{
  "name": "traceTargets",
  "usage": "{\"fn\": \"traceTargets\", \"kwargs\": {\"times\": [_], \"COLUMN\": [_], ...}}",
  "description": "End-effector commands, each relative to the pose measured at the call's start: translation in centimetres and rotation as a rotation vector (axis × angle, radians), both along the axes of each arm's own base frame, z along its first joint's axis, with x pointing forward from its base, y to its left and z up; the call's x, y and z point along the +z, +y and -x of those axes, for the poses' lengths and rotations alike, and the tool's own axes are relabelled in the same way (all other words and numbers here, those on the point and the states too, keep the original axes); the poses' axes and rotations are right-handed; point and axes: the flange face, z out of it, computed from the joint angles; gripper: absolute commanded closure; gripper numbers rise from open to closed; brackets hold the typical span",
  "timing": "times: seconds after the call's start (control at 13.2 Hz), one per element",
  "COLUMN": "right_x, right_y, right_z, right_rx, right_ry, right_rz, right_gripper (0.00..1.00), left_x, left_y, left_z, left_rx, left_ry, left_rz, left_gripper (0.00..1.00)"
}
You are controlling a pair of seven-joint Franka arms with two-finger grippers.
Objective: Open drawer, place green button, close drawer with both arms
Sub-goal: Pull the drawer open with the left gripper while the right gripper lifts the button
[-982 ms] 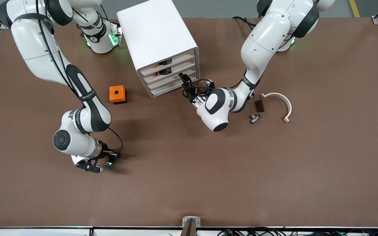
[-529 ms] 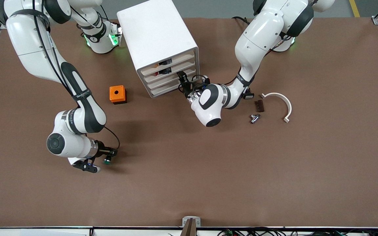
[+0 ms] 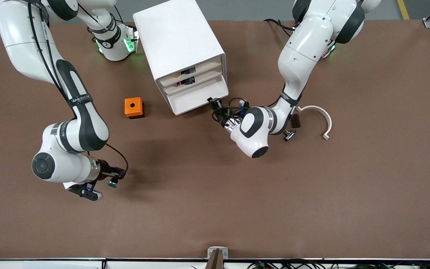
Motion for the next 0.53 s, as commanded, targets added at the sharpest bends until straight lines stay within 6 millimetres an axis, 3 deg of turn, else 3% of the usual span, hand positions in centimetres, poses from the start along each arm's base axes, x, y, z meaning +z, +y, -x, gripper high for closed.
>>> {"fn": "traceTargets", "kwargs": {"times": [0.0,0.23,0.3,0.45], "right_x": [4.0,6.9,7.5,8.1], "right_y": [3.5,7.8,9.4,14.0], "right_z": [1.8,3.9,4.7,7.0], "right_rx": [-0.097,-0.167,-0.251,-0.403], "right_ry": [0.035,0.03,0.045,0.083], "right_rz": [0.036,0.054,0.068,0.085], "right_gripper": [0.98,0.99,1.0,1.0], "left_x": [2.0,2.2,2.2,2.6], "left_y": [1.6,4.6,4.7,5.2], "left_z": [-3.9,-7.1,-7.5,-8.2], "left_rx": [0.044,0.087,0.102,0.118], "left_ry": [-0.075,-0.164,-0.189,-0.207], "left_rz": [0.03,0.098,0.096,0.096], "left_gripper": [1.0,1.0,0.98,0.85]}}
